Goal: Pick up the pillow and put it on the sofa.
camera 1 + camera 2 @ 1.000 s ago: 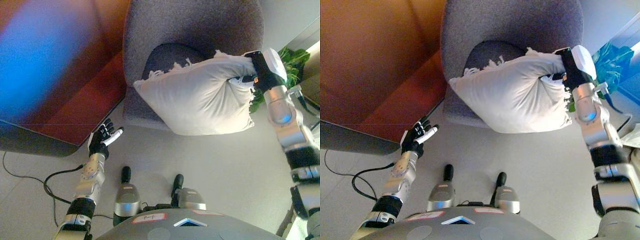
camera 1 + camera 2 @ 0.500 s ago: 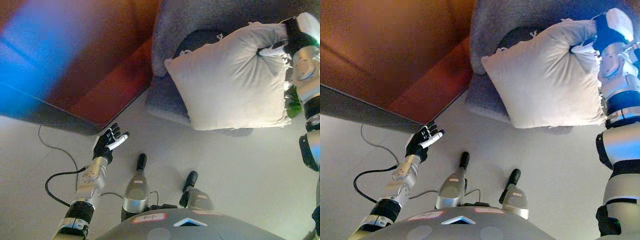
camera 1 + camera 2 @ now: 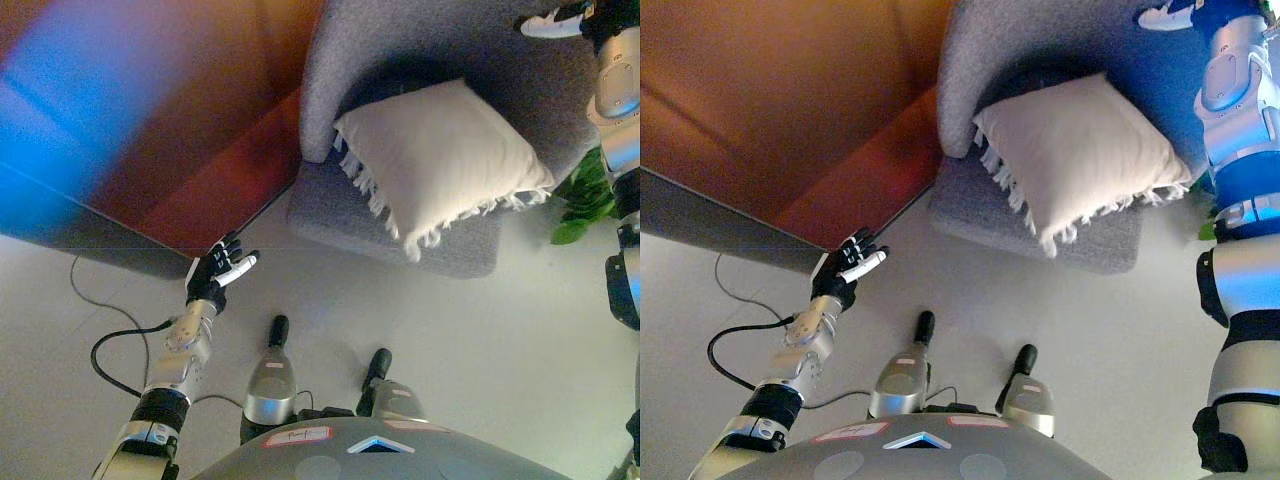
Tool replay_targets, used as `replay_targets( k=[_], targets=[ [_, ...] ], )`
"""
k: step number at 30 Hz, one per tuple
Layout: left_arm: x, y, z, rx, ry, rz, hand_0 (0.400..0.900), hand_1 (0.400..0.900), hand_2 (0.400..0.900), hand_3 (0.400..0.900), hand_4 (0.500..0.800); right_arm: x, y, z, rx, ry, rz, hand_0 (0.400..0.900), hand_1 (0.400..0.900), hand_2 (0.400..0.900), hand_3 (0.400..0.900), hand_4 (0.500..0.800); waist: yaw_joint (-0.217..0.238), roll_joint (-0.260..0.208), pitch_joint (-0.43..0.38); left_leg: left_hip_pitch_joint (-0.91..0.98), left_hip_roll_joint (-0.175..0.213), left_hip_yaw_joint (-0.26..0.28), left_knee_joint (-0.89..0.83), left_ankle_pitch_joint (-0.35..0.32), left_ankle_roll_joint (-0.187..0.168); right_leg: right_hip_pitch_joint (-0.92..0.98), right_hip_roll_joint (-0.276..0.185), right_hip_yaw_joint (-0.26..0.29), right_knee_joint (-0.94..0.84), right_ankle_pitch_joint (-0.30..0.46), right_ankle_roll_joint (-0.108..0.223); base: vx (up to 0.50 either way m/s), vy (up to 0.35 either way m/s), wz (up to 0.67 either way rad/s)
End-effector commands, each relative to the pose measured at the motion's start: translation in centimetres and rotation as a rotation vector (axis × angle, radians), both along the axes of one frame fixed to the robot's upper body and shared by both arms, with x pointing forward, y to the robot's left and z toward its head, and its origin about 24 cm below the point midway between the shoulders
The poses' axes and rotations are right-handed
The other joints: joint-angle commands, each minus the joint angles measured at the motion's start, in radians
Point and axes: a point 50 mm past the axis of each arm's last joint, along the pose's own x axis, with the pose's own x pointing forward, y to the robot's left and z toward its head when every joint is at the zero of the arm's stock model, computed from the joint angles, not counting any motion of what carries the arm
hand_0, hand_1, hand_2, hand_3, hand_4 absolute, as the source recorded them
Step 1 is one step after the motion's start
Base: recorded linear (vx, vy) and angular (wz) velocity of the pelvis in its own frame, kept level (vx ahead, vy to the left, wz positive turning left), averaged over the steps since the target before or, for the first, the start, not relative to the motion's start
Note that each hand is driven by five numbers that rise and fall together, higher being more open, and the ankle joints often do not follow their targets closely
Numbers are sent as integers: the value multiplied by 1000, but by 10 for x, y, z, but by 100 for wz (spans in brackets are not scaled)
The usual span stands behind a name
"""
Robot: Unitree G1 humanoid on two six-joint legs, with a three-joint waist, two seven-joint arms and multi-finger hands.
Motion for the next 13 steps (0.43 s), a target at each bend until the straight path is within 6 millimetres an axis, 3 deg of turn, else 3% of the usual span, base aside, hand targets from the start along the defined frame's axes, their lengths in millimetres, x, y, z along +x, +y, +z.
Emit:
replay_targets(
  k=[1,7,13],
  targets=[
    [15,6,25,40,-138,-30,900,900,900,900,800,-12,12,8,26,-139,87,900,900,900,900,800,-32,-55,-101,52,16,59,38,-91,-1,54,-64,29,10,21,68,-5,42,-32],
    [12,3,23,30,-145,1,900,900,900,900,800,-46,27,-64,194,-96,218,900,900,900,900,800,-83,-45,-123,96,24,102,46,-117,10,58,-67,68,14,12,68,-13,29,-30],
    [12,7,29,54,-181,23,900,900,900,900,800,-83,30,-121,352,1,267,900,900,900,900,800,-122,-38,-130,125,32,138,42,-122,14,48,-63,104,12,14,70,-30,1,-23]
  ],
)
